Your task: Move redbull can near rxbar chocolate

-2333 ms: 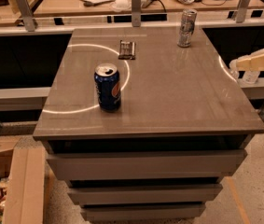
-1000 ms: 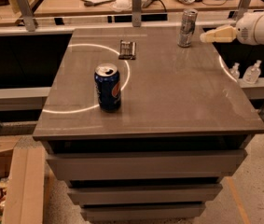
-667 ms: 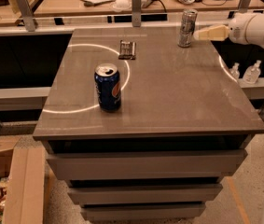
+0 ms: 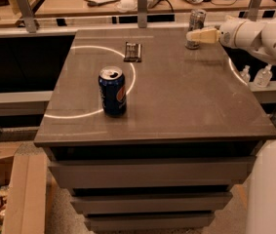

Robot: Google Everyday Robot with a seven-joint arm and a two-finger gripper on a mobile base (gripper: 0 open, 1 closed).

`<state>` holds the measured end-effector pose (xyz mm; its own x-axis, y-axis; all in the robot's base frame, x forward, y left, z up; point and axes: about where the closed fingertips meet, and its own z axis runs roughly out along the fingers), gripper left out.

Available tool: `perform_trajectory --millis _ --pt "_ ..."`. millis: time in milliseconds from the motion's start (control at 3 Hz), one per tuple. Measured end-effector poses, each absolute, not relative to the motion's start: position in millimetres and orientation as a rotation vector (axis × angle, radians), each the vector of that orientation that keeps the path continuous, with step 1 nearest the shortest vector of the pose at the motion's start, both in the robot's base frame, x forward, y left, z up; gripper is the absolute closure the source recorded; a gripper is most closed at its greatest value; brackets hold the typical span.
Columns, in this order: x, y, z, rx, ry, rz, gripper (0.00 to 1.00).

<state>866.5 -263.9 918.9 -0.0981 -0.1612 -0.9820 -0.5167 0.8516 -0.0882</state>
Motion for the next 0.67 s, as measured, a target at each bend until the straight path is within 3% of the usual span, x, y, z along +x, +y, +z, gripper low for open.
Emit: perform_trajectory --millis 667 --pt "897.9 -239.1 903.5 -0.570 1.684 0.338 0.00"
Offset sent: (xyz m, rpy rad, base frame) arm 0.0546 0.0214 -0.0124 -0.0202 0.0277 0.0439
